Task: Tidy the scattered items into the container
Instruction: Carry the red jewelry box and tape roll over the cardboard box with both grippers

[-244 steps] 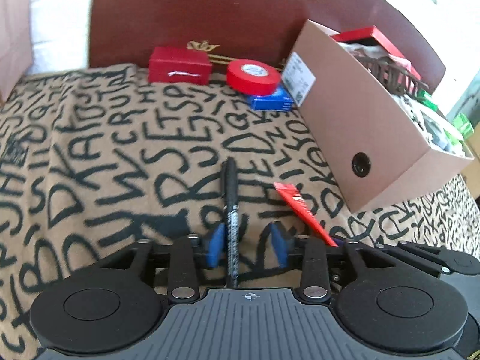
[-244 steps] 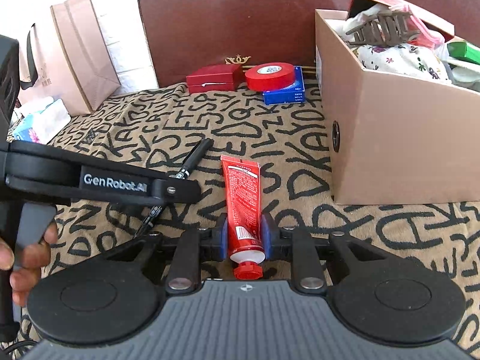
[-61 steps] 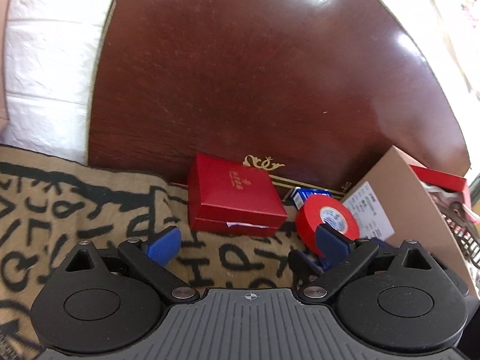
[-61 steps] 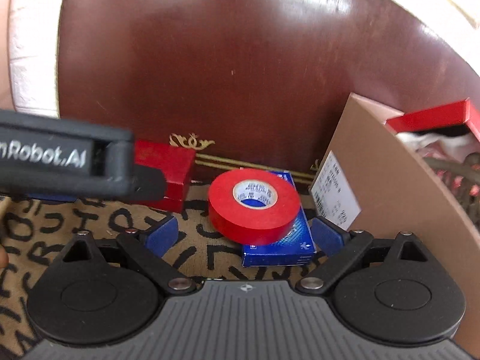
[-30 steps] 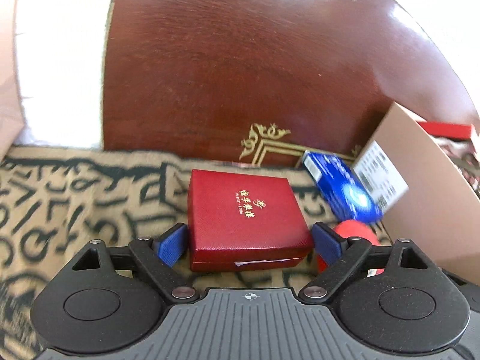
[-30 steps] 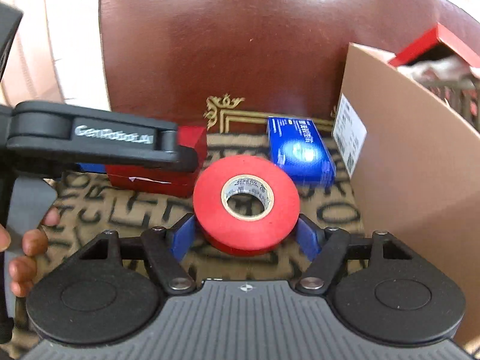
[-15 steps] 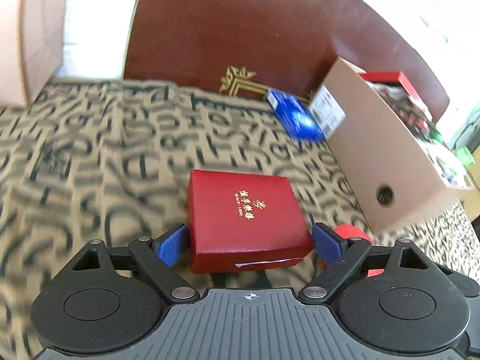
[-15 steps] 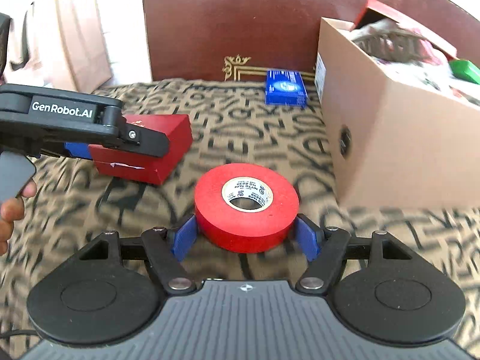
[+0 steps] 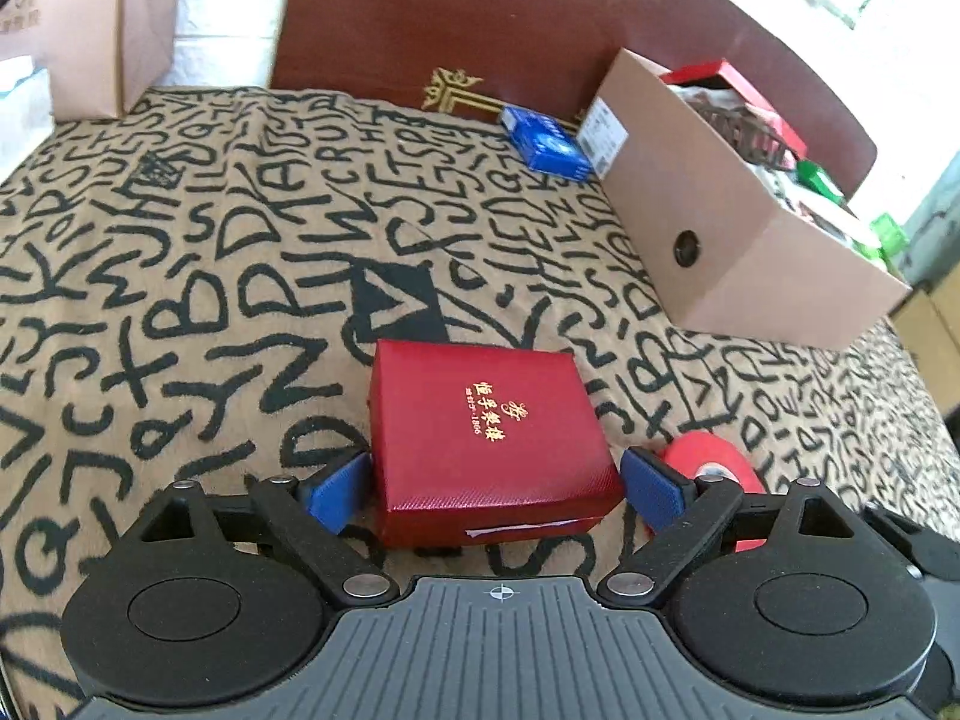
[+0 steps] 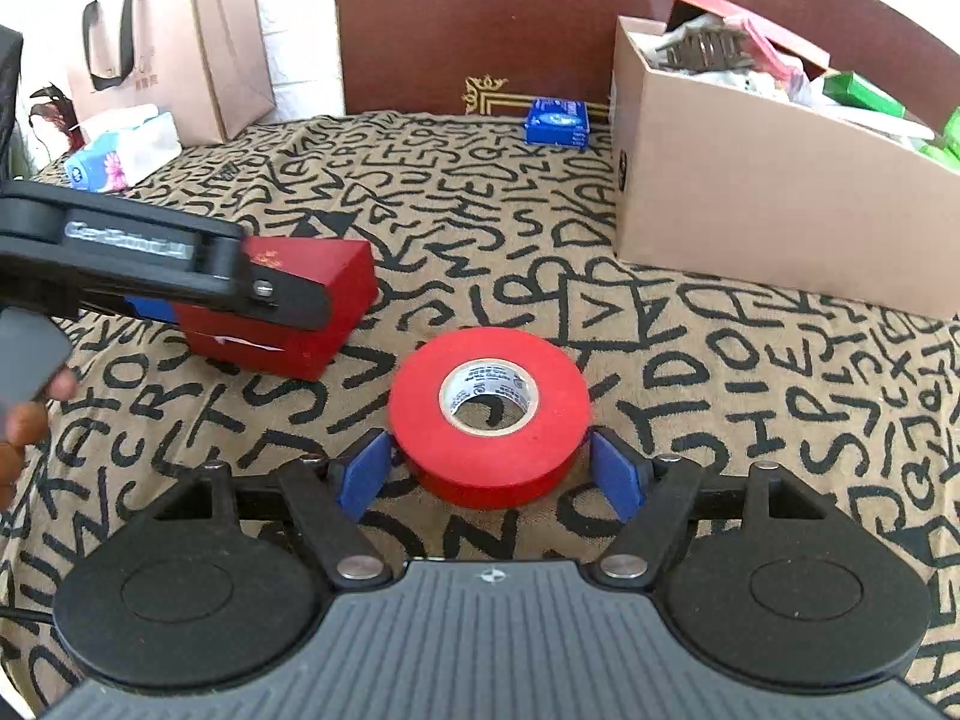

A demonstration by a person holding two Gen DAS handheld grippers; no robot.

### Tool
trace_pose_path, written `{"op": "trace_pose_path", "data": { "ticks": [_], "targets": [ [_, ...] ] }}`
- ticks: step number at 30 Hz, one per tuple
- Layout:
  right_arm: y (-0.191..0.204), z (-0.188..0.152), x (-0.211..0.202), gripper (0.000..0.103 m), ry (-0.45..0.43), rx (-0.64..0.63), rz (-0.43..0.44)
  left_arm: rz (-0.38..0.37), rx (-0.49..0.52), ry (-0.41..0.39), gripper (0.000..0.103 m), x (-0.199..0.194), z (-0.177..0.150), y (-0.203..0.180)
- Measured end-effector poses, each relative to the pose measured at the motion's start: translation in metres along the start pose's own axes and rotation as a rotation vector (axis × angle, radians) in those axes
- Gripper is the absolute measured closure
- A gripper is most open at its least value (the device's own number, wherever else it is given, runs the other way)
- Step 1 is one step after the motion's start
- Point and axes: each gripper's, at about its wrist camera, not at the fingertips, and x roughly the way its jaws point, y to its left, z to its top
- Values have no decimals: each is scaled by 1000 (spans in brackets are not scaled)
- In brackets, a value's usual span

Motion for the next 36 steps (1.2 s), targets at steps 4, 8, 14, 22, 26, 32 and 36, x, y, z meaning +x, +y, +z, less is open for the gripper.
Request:
{"op": "trace_pose_path", "data": {
  "ticks": [4, 8, 14, 22, 26, 32, 36],
  "targets": [
    [4, -2, -1, 19, -30, -40, -23, 42, -7, 3, 6, 6, 1, -7],
    [0, -3, 2, 19, -48, -31, -23, 76, -4, -1, 4, 11, 2, -12],
    [-1, -2, 4, 18, -58, -32, -24, 110, 10, -2, 2, 15, 1, -19],
    [-1, -3, 7, 16, -52, -26, -19, 124, 58, -4, 0, 20, -3, -23],
    [-3, -1, 13, 16, -48, -14, -6, 118, 107, -2, 1, 20, -8, -25],
    [-2, 3, 20, 16, -60, -11, 8, 113, 60, -18, 1, 20, -5, -19],
    [-3, 2, 21, 24, -64, -3, 23, 146, 85, -17, 9, 21, -4, -22]
  ]
}}
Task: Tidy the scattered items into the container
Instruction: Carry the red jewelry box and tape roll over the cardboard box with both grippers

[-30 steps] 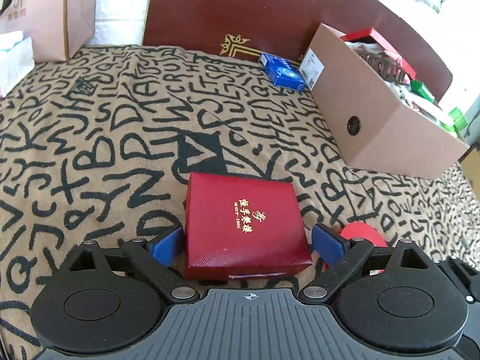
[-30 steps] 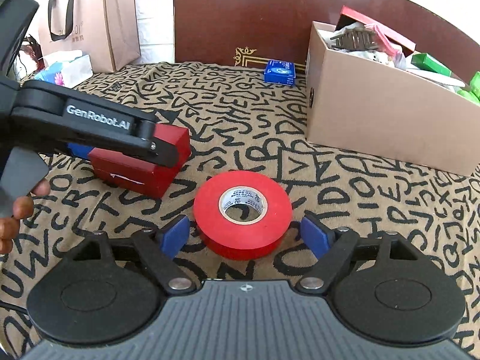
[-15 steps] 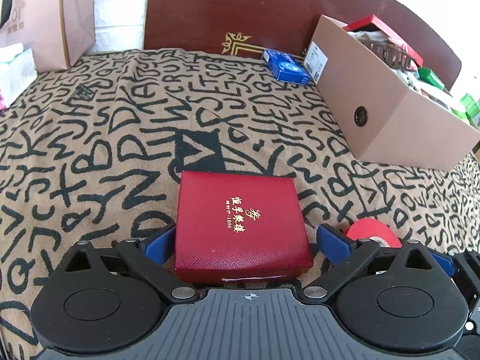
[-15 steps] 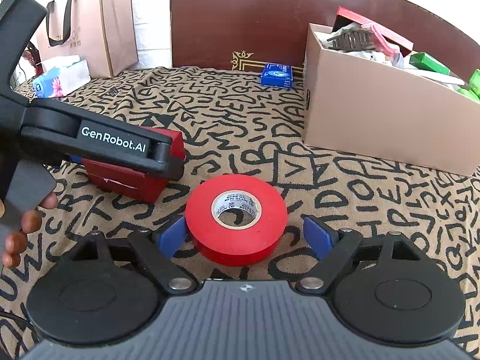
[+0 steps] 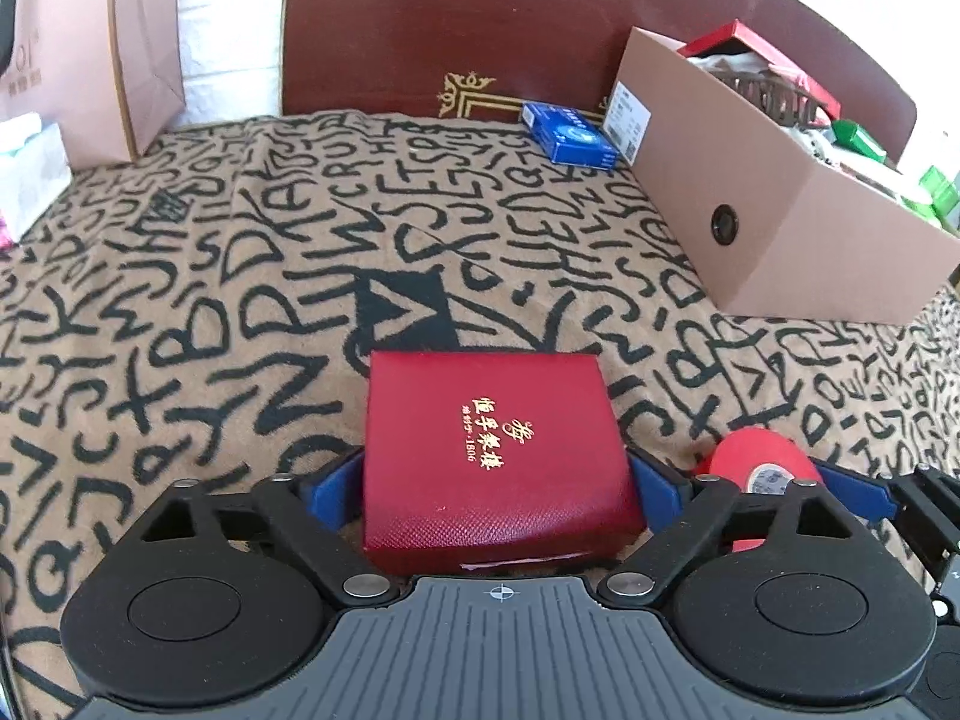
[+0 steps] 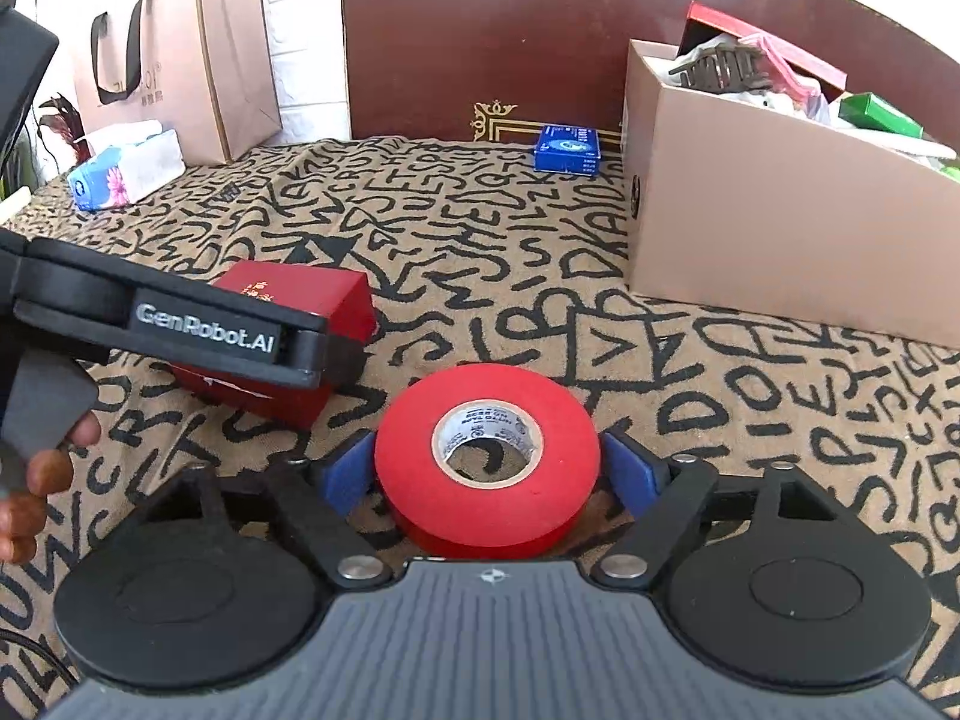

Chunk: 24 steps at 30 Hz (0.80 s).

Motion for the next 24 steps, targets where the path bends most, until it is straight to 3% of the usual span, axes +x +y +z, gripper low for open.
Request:
{"op": "trace_pose_path", "data": {
  "ticks": [4, 9, 24],
  "targets": [
    [-1, 0, -1, 25, -1, 4, 8, 17, 1, 6, 16, -1, 1, -2],
    [-8, -3, -15, 26, -4, 27, 37, -42, -41, 12, 17, -15, -2, -7],
    [-78, 7, -87, 26, -181, 122, -19, -240, 73, -127, 17, -63, 30, -102]
  ]
}}
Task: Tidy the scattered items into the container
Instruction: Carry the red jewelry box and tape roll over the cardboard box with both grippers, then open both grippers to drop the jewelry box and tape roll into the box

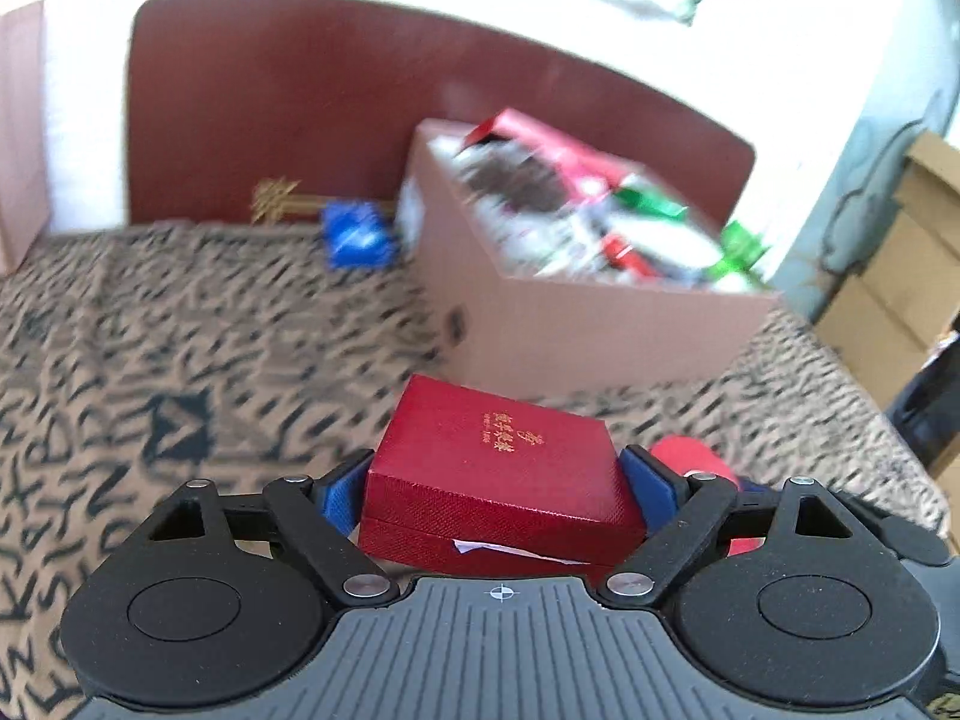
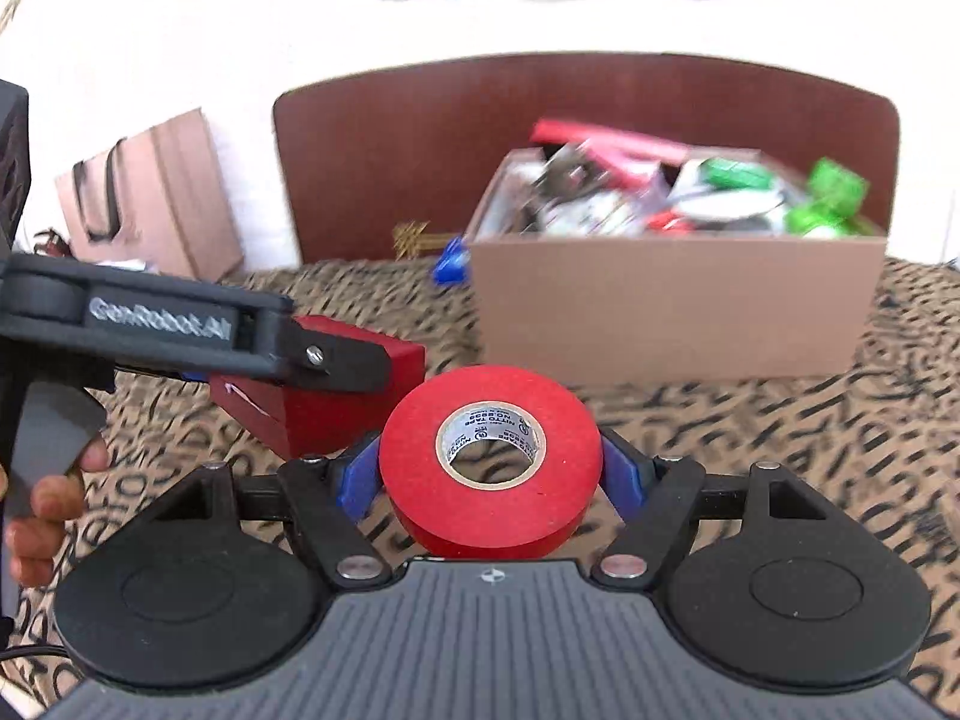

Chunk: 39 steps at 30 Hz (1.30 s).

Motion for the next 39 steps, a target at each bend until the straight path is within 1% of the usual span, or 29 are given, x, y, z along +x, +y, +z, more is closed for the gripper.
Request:
{"op": "trace_pose_path", "data": {
  "ticks": [3, 8, 11, 13, 18, 22, 26, 27, 28, 29, 30, 31, 34, 36, 39],
  "targets": [
    [-15, 14, -7, 26, -47, 4, -25, -50, 14, -41, 17, -2, 20, -19],
    [-42, 41, -7, 26, -117, 20, -66, -91, 60, -117, 17, 3, 58, -48],
    [-59, 55, -3, 26, -153, 28, -92, -95, 59, -137, 17, 17, 79, -56],
    [-68, 66, 3, 26, -172, 43, -109, -94, 48, -137, 17, 31, 91, -56],
    [-90, 93, 30, 26, -209, 31, -143, -70, 30, -131, 17, 69, 109, -54],
    [-101, 106, 60, 26, -206, 6, -156, -43, 22, -124, 17, 94, 119, -42],
    [-105, 111, 92, 25, -176, -41, -160, -17, 23, -107, 16, 114, 123, -32],
    [-104, 111, 98, 25, -157, -60, -156, -20, 33, -110, 11, 116, 124, -31],
    [-104, 110, 104, 25, -142, -77, -157, -26, 47, -114, 9, 117, 123, -31],
    [-102, 108, 106, 21, -159, -93, -166, -25, 59, -124, 8, 117, 123, -32],
    [-100, 106, 106, 13, -174, -111, -179, -29, 71, -136, 3, 115, 123, -33],
    [-99, 104, 106, 11, -183, -126, -192, -34, 82, -147, 0, 114, 122, -34],
    [-99, 100, 101, 9, -194, -140, -209, -18, 89, -175, 0, 109, 120, -37],
    [-101, 97, 96, 7, -193, -131, -210, -3, 69, -172, 0, 107, 118, -38],
    [-103, 95, 86, 2, -194, -117, -235, -4, 42, -157, 0, 104, 113, -38]
  ]
}}
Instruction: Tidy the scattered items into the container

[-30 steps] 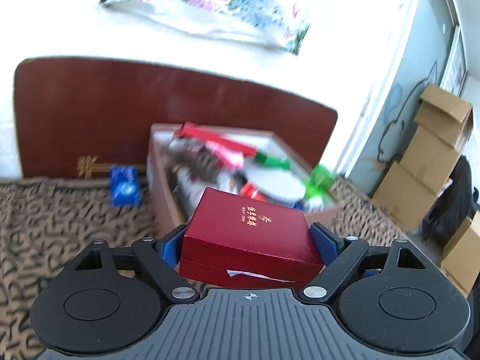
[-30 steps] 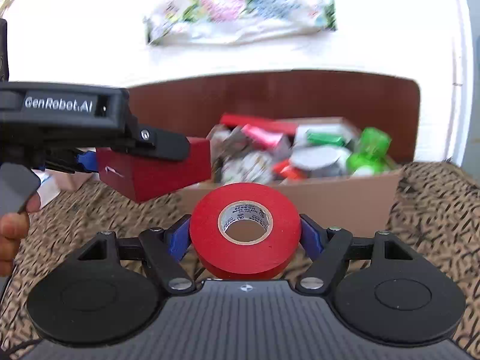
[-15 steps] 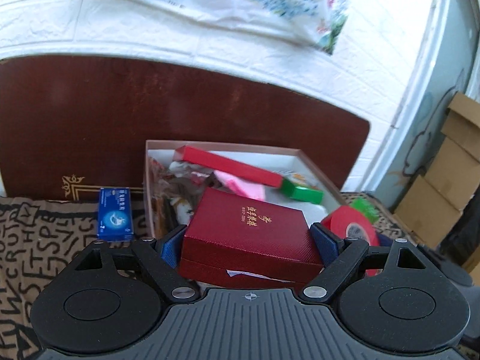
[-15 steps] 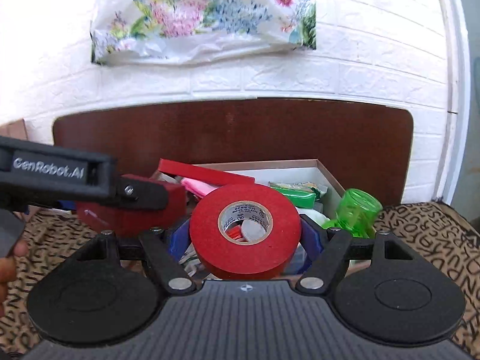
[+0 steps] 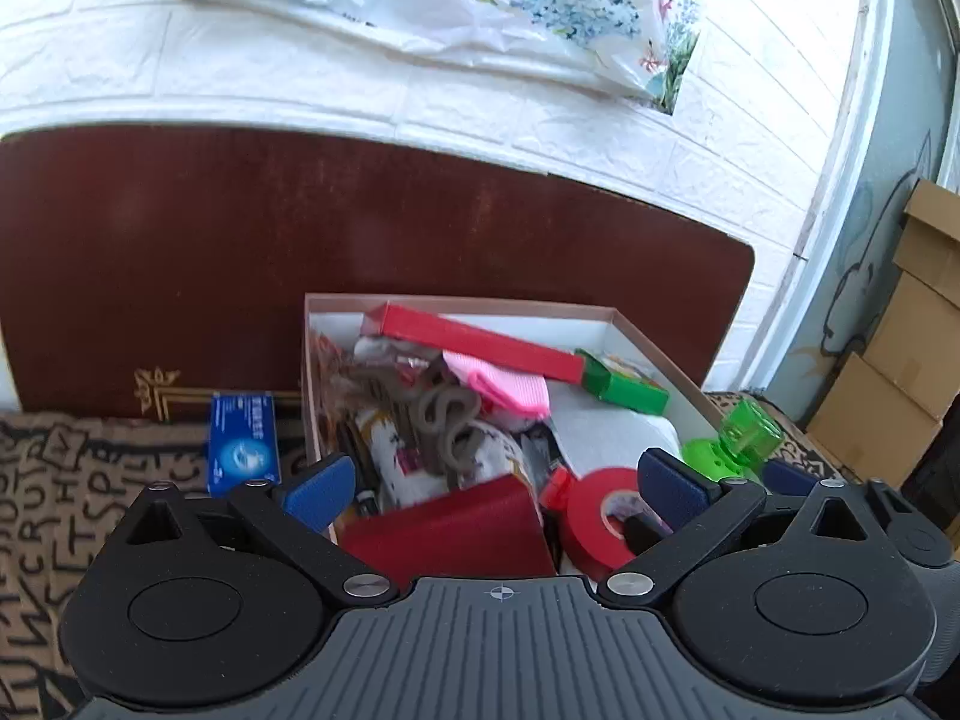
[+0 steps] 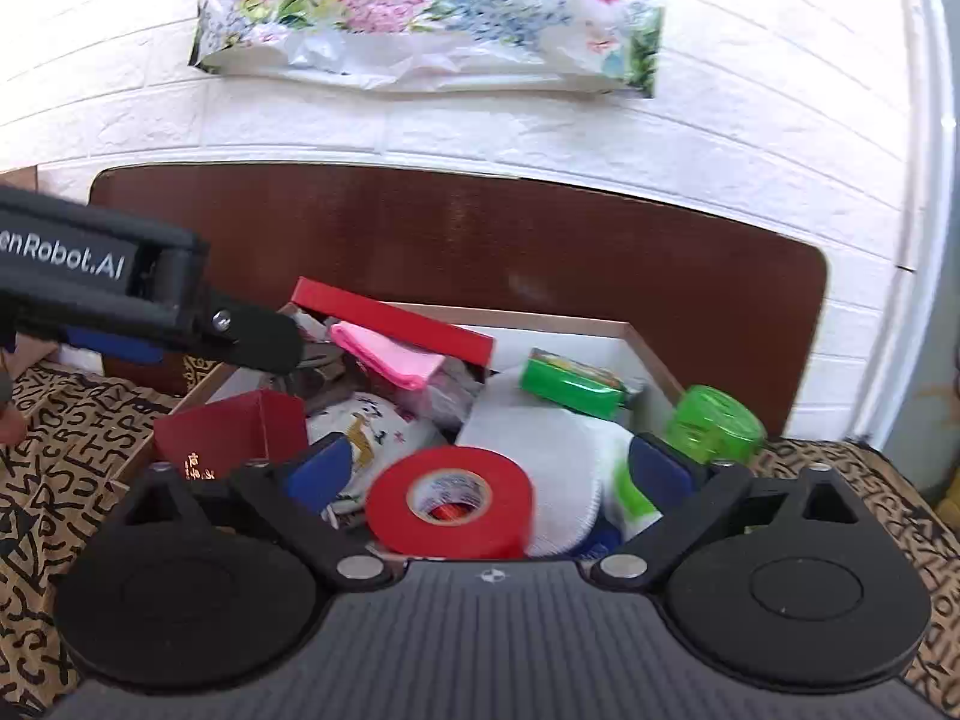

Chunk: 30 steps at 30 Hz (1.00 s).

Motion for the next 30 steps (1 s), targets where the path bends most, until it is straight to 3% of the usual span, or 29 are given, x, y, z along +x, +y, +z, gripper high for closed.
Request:
{"op": "trace_pose_path", "data": {
  "ticks": [6, 20, 30],
  "targets": [
    [-12, -1, -23, 1, 47, 19, -17, 18, 17, -4, 0, -21, -9, -13],
    [-25, 3, -125, 1, 50, 28, -26, 111, 50, 1, 0, -101, -41, -57],
    [-17, -16, -170, 1, 72, 61, -6, 216, 119, 11, 0, -141, -72, -73]
  ]
}}
